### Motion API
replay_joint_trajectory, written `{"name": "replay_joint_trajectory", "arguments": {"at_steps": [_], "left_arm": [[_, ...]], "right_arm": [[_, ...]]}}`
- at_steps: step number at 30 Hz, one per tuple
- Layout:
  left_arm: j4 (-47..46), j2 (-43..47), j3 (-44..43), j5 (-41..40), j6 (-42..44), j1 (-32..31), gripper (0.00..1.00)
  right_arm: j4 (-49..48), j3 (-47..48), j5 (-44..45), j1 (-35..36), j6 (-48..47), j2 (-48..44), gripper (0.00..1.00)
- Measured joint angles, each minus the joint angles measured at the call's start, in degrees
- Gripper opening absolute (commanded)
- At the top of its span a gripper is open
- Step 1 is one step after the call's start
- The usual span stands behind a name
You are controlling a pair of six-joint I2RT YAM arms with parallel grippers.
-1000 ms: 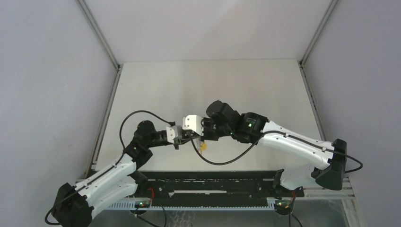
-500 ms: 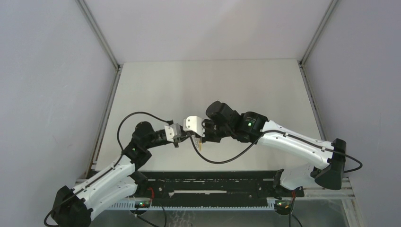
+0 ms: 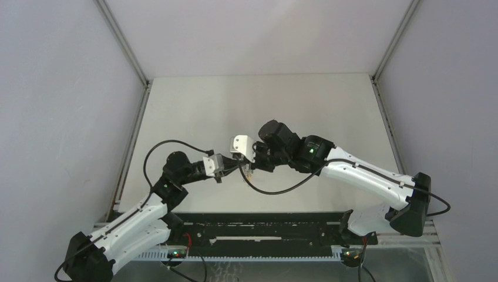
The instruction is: Put the keys on the keyring
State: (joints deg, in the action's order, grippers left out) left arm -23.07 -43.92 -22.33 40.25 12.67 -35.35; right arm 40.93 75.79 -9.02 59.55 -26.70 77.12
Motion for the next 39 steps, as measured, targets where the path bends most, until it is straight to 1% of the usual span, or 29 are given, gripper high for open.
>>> {"name": "replay_joint_trajectory", "arguments": {"at_steps": [28,39], "left_arm": [[-0.42,-0.02,0.0,0.46,-0.07,-0.15,0.0],[-0.37,-0.04,0.0,0.5,-0.04,-0.15,0.0]], "right_arm": [[-1.27,0.0,-1.25,-0.92,0.94,0.81,0.0],[0.13,0.0,-0.07,-0.55,-1.31,0.66,0.0]]}}
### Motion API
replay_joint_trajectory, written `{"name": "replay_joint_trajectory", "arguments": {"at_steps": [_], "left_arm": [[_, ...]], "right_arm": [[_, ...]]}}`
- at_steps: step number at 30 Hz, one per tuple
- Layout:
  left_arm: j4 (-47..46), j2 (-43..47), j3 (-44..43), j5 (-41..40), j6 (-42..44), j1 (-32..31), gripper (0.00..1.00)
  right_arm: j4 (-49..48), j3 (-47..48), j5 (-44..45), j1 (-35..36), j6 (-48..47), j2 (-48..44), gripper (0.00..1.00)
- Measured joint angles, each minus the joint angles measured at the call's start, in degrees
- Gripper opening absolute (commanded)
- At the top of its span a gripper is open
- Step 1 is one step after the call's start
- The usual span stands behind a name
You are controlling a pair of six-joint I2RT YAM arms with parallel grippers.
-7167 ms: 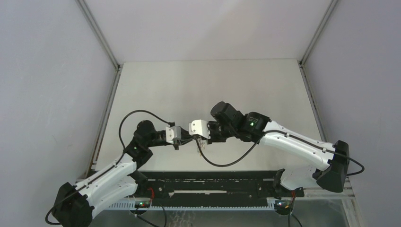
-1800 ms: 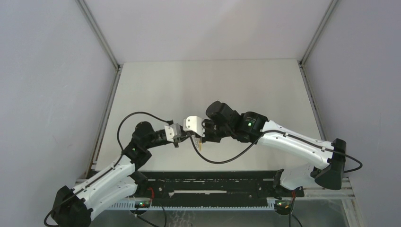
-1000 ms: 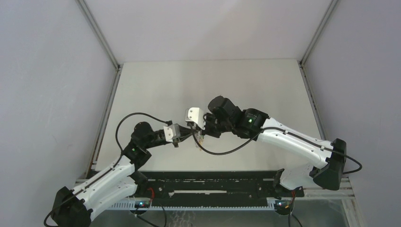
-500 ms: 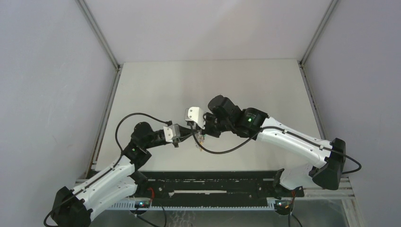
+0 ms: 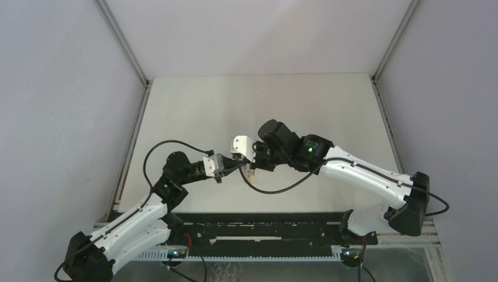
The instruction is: Put the keys on the keyring
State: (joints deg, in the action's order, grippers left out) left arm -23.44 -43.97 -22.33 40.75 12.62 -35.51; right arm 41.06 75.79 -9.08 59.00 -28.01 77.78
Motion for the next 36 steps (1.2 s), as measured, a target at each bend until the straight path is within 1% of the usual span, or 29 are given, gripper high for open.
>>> {"name": "replay_joint_trajectory", "arguments": {"at_steps": [19,36], "left_arm": [[0.02,-0.04,0.0,0.46,0.0,0.0,0.0],[0.46,-0.66,0.0,2.12,-0.07,0.0,0.0]], "right_arm": [[0.07,0.0,-0.09,0.72,-2.27,-0.09,0.0],[2.1,0.04,-3.21,0.76,-6.54,-0.09,0.0]]}}
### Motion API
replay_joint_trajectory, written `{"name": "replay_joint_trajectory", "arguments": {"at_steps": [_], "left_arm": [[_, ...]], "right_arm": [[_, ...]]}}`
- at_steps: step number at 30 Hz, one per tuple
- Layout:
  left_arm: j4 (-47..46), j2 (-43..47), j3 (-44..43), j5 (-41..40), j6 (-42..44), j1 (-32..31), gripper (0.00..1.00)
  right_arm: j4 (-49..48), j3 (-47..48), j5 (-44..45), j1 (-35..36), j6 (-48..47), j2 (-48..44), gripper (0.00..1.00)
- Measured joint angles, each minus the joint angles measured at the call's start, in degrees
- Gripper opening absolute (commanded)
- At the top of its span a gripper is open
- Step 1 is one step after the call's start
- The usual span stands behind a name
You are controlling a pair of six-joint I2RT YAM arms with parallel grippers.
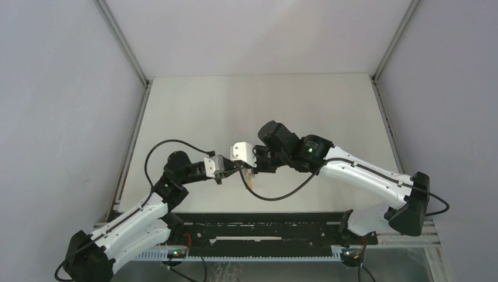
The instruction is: Put the keys on the keyring
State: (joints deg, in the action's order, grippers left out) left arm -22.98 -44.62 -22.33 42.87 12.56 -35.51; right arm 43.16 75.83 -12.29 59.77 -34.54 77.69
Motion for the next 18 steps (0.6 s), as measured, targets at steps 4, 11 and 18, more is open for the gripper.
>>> {"name": "replay_joint_trajectory", "arguments": {"at_steps": [4,11,18], "left_arm": [[-0.04,0.0,0.0,0.02,-0.17,-0.02,0.0],[-0.15,0.07,0.0,-0.31,-0.66,-0.11,0.0],[-0.31,0.07,0.02,-0.9,-1.44,-0.11,0.0]], "right_arm": [[0.24,0.26,0.02,0.11,-0.2,0.09,0.0],[0.5,2.03,1.53,1.01,0.0,0.98,0.0],[0.59,2.67,1.75,1.2,-0.04,1.6,0.0]]}}
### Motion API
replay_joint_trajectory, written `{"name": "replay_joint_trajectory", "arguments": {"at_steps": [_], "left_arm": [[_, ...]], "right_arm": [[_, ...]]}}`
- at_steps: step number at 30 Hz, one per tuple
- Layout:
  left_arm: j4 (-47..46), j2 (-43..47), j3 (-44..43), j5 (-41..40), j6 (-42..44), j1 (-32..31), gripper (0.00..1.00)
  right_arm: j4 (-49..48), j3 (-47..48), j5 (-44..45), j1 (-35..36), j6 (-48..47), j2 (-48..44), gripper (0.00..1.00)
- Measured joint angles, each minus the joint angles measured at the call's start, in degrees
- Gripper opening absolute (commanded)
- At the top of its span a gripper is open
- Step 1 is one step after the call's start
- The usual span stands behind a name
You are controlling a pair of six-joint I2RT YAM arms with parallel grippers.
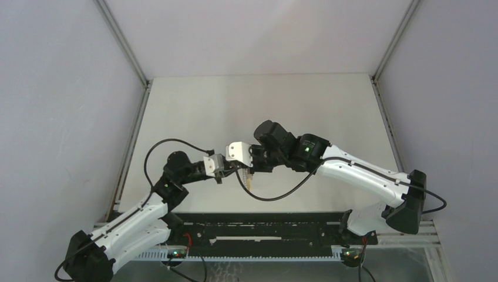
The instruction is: Put the keys on the keyring
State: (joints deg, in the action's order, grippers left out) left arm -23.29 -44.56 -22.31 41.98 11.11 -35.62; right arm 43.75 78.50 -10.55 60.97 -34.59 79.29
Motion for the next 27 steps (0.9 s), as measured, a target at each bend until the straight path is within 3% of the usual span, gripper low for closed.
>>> {"name": "replay_joint_trajectory", "arguments": {"at_steps": [14,27], "left_arm": [[-5.53,1.6,0.07,-0.07,-1.38,-0.33,0.0],[-6.32,1.2,0.07,-0.96,-1.44,-0.48,0.0]], "right_arm": [[-0.09,0.07,-2.6,-0.13,0.61,2.34,0.0],[-7.02,-7.21,-5.86,-4.0,5.05,-9.14,0.0]]}}
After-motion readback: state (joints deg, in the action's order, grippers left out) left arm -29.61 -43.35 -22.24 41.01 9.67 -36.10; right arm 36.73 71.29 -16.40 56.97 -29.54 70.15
